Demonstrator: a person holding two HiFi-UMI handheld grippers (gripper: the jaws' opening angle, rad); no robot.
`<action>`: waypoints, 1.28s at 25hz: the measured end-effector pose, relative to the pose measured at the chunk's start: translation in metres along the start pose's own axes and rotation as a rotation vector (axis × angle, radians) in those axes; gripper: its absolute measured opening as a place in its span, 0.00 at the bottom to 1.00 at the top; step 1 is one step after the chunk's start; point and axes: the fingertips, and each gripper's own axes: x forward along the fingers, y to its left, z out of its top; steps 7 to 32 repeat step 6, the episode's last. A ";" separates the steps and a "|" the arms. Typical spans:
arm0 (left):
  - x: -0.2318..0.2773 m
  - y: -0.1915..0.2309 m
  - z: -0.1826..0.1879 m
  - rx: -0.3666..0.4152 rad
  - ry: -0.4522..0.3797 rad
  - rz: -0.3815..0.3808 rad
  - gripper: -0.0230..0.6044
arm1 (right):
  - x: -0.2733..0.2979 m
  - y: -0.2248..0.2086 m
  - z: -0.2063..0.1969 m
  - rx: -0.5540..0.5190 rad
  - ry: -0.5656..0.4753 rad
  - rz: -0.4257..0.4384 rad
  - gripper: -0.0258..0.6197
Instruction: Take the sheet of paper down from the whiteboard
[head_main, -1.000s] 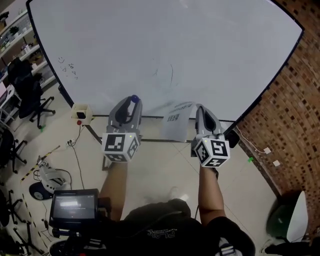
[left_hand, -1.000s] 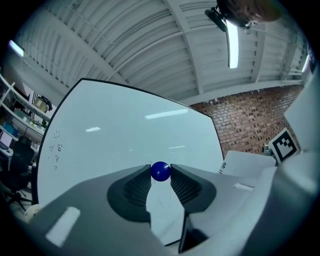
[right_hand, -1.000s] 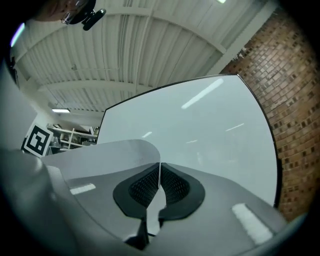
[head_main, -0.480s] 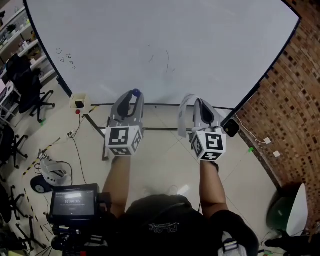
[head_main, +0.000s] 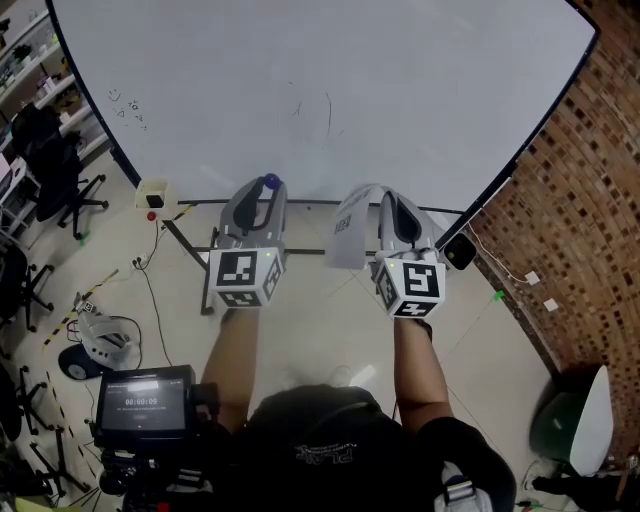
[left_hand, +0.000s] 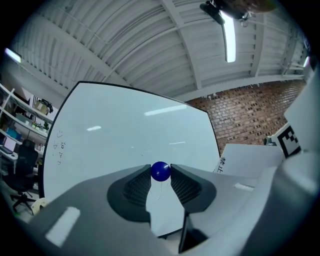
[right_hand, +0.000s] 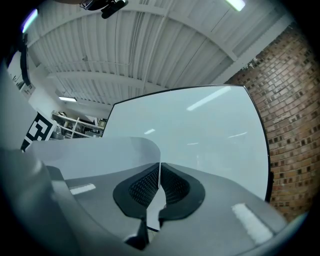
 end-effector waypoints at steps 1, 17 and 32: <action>0.000 -0.001 0.000 0.001 0.000 -0.001 0.23 | 0.000 0.000 0.000 -0.001 0.000 0.000 0.06; 0.005 -0.006 0.002 0.009 -0.003 -0.004 0.23 | 0.000 -0.002 0.000 -0.005 -0.008 -0.003 0.06; 0.005 -0.006 0.002 0.009 -0.003 -0.004 0.23 | 0.000 -0.002 0.000 -0.005 -0.008 -0.003 0.06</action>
